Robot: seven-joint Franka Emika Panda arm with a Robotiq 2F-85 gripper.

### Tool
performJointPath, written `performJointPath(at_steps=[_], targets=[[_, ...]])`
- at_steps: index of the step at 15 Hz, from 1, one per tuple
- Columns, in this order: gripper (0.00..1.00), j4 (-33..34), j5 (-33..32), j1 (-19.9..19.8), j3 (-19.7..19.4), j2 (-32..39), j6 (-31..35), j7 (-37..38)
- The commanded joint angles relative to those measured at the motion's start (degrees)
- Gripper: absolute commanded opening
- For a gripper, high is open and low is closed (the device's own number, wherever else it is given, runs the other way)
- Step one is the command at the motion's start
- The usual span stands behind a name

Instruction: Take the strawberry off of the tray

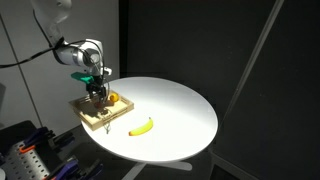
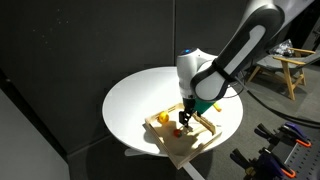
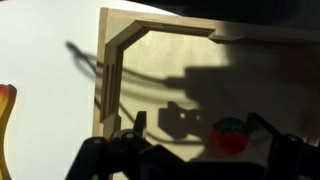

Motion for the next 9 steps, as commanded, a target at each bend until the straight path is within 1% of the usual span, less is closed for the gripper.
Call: performJointPath(at_steps=[1,5,9], targets=[[1.00,2.45,-1.65,1.64,-0.93,2.35,0.67,0.97],[1.00,4.01,-1.88,2.29,-0.68,4.29,0.17,-1.16],[1.00,5.13,-3.95,2.94,-0.60,5.90,0.19,-3.54]])
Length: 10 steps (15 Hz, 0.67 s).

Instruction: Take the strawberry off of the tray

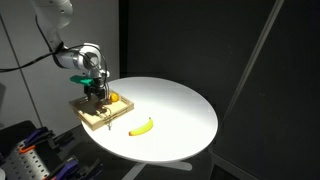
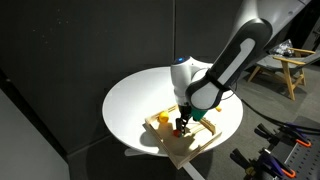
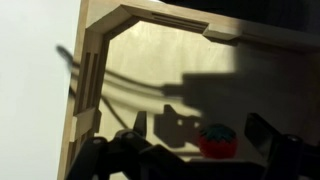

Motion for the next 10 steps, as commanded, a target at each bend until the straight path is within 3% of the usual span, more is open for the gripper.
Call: performJointPath(at_steps=[1,10], targets=[[1.00,2.21,-2.29,0.78,-0.46,1.85,-0.22,-2.23],[1.00,7.58,-2.50,1.54,-0.52,6.30,-0.85,-3.87]])
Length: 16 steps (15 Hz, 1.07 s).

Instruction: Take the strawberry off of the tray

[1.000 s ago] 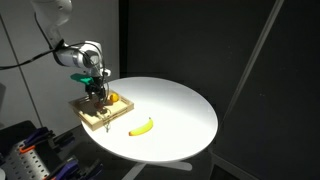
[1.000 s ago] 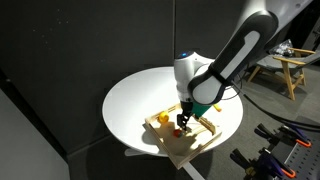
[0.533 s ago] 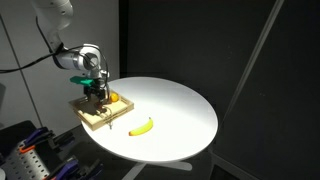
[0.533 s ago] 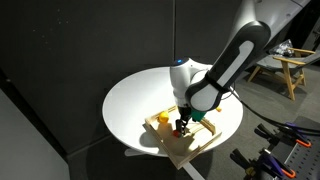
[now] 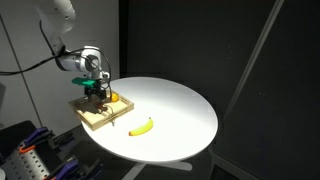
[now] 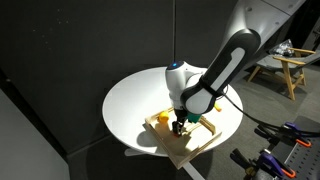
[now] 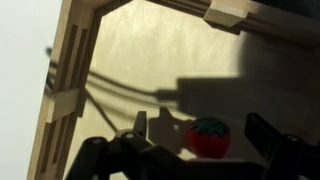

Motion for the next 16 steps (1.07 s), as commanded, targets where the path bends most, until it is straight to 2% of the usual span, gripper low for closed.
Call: performJointPath(at_steps=[1,12,13,14,16], targets=[[1.00,3.86,-0.95,0.64,-0.53,2.63,-0.93,-1.01],[1.00,9.64,-0.66,1.16,-0.69,7.68,-1.50,-2.49],[0.75,9.92,-0.59,1.15,-0.72,7.95,-1.61,-2.53],[0.73,10.21,-0.51,1.11,-0.72,8.21,-1.72,-2.59],[0.56,10.61,-0.41,1.15,-0.84,8.55,-2.00,-2.40]])
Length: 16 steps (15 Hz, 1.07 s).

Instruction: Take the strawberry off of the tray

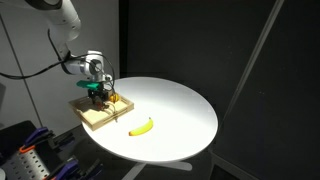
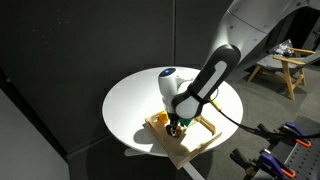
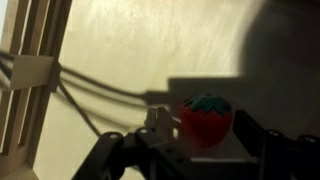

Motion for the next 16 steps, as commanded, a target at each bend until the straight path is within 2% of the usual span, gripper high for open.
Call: performJointPath(at_steps=[1,4,16], targets=[[0.49,2.08,-0.36,0.49,-0.70,0.90,-1.87,-0.80],[0.25,1.65,0.04,0.11,-0.43,0.02,-3.17,-1.11],[0.25,-4.46,0.59,-3.02,-0.43,-10.78,-8.14,-0.65]])
